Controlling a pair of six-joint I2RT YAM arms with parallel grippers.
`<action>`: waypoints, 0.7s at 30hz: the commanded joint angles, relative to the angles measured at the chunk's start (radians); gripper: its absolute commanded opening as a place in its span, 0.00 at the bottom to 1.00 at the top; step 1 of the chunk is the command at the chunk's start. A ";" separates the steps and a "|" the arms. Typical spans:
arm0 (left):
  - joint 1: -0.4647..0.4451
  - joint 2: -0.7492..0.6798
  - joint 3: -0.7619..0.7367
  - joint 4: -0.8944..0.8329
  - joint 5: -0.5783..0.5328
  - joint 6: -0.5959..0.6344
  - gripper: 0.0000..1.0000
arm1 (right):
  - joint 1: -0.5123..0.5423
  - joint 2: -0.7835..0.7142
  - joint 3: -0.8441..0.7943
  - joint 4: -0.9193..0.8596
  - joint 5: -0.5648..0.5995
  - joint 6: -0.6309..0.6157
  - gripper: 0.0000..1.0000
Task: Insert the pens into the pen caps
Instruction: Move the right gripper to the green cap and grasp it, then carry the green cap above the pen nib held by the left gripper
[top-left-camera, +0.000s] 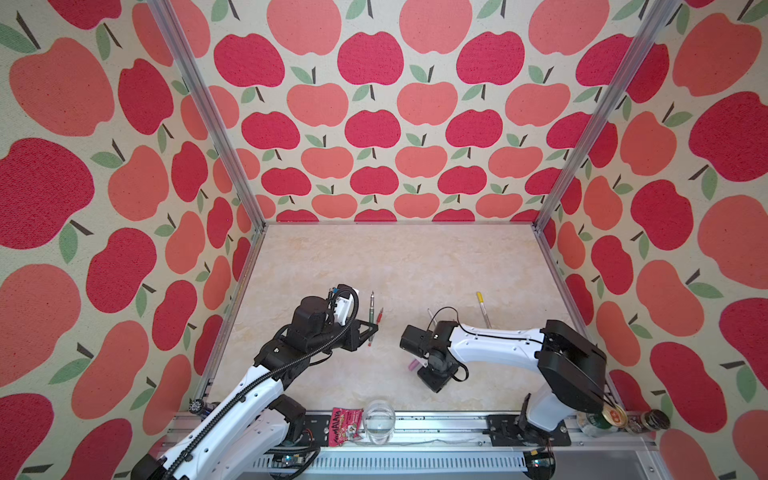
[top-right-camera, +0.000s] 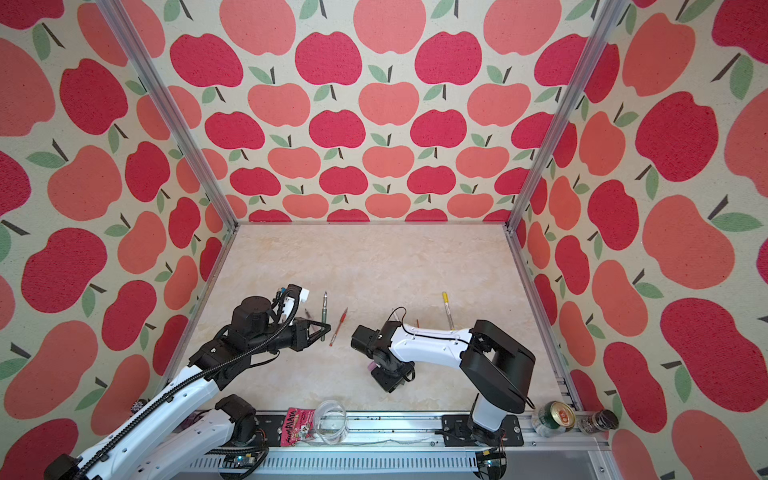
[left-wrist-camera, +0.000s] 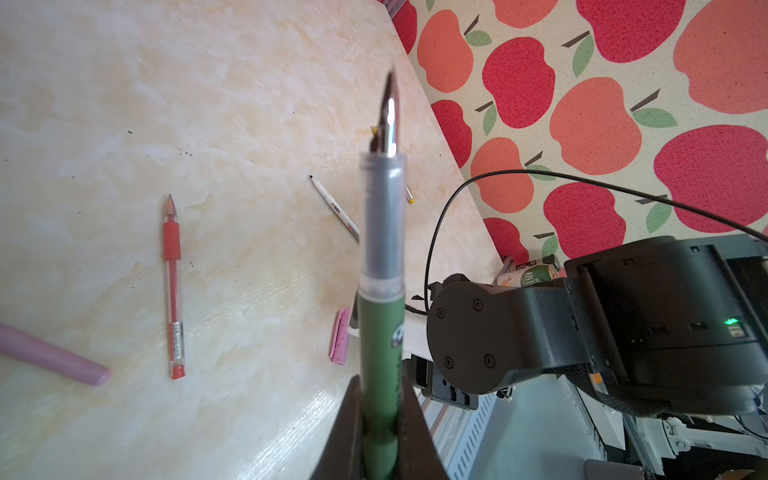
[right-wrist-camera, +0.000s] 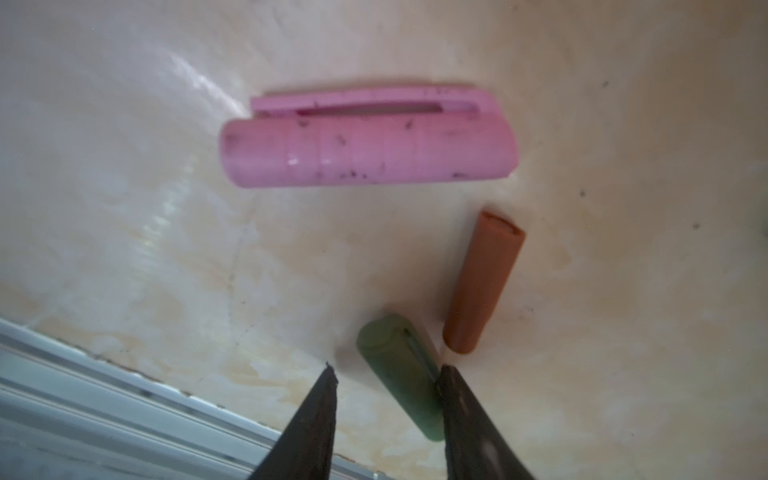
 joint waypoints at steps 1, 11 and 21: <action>0.004 -0.008 -0.004 0.010 0.004 0.004 0.00 | 0.007 0.026 0.018 0.006 0.007 -0.015 0.38; 0.005 -0.018 -0.001 0.005 -0.004 0.001 0.00 | 0.007 0.053 0.021 0.009 0.016 0.000 0.20; 0.004 -0.003 0.003 0.027 0.002 -0.001 0.00 | -0.023 -0.030 0.035 0.017 -0.031 0.032 0.13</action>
